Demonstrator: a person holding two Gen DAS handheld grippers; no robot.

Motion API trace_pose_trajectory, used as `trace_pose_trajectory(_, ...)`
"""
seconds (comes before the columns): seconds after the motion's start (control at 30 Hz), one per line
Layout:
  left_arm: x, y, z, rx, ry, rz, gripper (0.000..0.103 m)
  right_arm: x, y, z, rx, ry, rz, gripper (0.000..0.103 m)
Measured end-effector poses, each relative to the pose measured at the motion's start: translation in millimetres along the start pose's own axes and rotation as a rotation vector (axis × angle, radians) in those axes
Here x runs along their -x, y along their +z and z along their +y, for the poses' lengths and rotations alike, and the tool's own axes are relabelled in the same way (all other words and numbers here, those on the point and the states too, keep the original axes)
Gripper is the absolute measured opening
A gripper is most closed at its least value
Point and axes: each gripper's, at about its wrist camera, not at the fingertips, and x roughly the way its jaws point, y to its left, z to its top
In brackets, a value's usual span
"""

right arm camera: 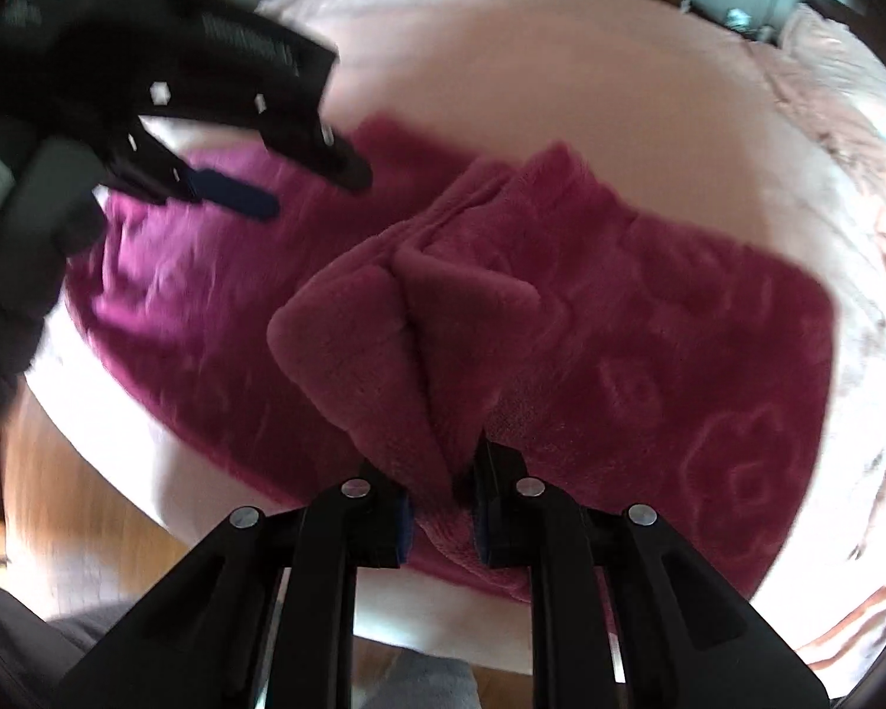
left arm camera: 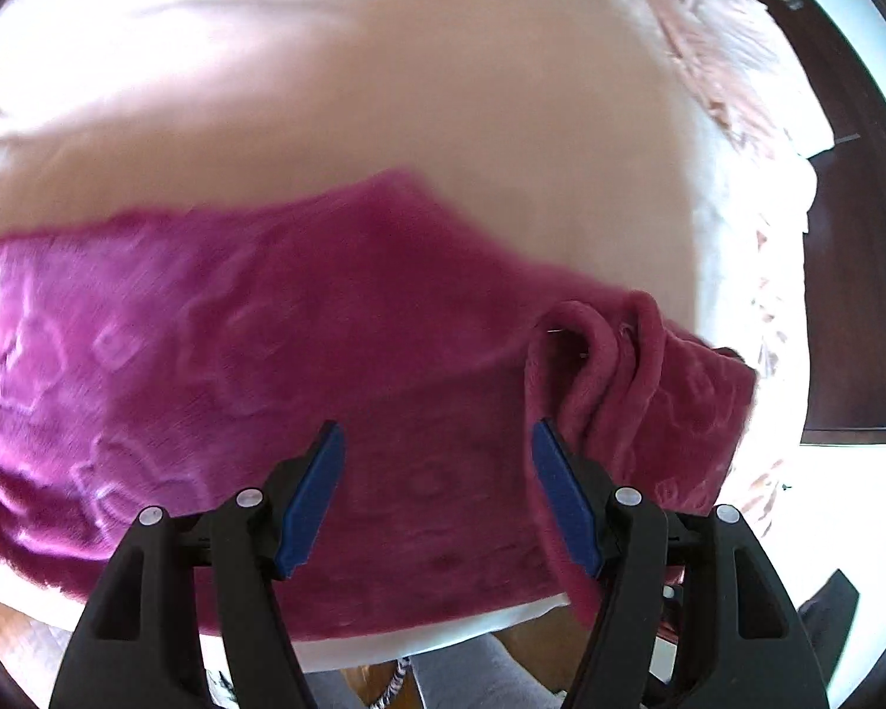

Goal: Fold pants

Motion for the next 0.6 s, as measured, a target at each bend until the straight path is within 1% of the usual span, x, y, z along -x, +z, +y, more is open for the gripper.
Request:
trace_pose_trajectory(0.07,-4,-5,16,0.017,0.006,0.019,0.066,-11,-8,5,0.012,0.007,0.035,0.015)
trace_pose_trajectory(0.13,-7,-8,26,0.032,-0.005,0.029,0.066,-19,-14,9,0.027,0.004,0.056,0.015)
trace_pose_trajectory(0.17,-8,-9,28,0.036,-0.014,0.032,0.068,-21,-12,9,0.032,0.002,0.063,0.017)
trace_pose_trajectory(0.2,-10,-11,31,0.036,-0.023,0.032,0.07,-24,-18,8,0.03,0.008,0.074,0.019)
trace_pose_trajectory(0.23,-13,-10,29,0.033,-0.034,0.031,0.07,-25,-18,6,0.022,0.015,0.081,0.021)
trace_pose_trajectory(0.27,-14,-10,30,0.027,-0.041,0.032,0.071,-26,-19,5,0.014,0.022,0.086,0.029)
trace_pose_trajectory(0.3,-15,-10,28,0.02,-0.049,0.033,0.071,-27,-20,4,0.002,0.049,0.097,0.033)
trace_pose_trajectory(0.33,-18,-9,23,0.009,-0.056,0.036,0.071,-26,-21,4,0.002,0.065,0.099,0.038)
trace_pose_trajectory(0.37,-21,-8,18,0.001,-0.055,0.039,0.071,-26,-23,5,0.01,0.078,0.098,0.045)
trace_pose_trajectory(0.43,-25,-6,8,-0.018,-0.047,0.043,0.071,-24,-28,8,0.037,0.136,0.115,0.054)
trace_pose_trajectory(0.5,-28,-6,-2,-0.031,-0.04,0.036,0.073,-21,-32,7,0.058,0.191,0.132,0.056)
trace_pose_trajectory(0.6,-38,-9,-15,-0.01,-0.066,0.035,0.077,-11,-36,-3,0.094,0.238,0.137,0.056)
